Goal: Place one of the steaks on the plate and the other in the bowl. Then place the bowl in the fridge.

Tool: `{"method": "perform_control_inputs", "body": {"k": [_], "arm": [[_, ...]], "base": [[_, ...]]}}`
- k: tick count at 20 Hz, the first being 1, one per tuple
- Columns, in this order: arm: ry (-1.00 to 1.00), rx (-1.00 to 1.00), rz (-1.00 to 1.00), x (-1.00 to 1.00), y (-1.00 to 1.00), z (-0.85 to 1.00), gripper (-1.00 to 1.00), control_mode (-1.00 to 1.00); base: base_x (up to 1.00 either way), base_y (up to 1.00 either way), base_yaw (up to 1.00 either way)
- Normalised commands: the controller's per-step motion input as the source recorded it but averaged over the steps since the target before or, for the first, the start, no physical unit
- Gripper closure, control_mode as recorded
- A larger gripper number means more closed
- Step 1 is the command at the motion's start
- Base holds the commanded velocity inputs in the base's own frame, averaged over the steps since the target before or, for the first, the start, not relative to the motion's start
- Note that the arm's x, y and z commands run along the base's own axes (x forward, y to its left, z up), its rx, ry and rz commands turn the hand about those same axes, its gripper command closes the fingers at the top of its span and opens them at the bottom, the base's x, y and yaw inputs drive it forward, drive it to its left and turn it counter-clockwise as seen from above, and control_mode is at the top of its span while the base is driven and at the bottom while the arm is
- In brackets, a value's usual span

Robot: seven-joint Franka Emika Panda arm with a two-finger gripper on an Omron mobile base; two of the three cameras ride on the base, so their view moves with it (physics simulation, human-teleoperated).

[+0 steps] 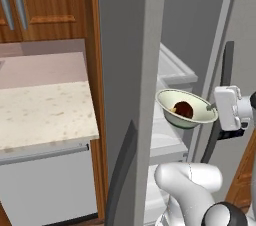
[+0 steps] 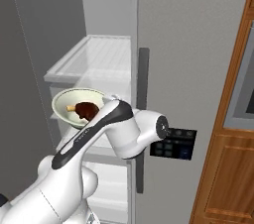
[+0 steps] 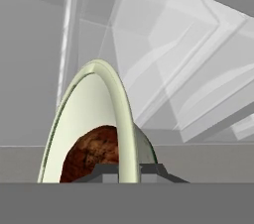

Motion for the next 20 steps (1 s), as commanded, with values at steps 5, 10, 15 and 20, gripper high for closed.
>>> {"method": "perform_control_inputs", "body": {"k": [5,10,15,20], "arm": [[0.00,0.00,-0.05,0.00,0.19,0.01,1.00,-1.00],[0.00,-0.03,-0.10,-0.02,0.28,0.04,1.00,-1.00],[0.00,-0.02,-0.12,0.00,0.02,0.27,1.00,-1.00],[0.00,-0.05,-0.11,0.00,0.00,0.39,1.00,-1.00]], "base": [[0.00,0.00,0.00],[0.00,0.00,0.00],[0.00,0.00,0.00],[0.00,0.00,0.00]]}}
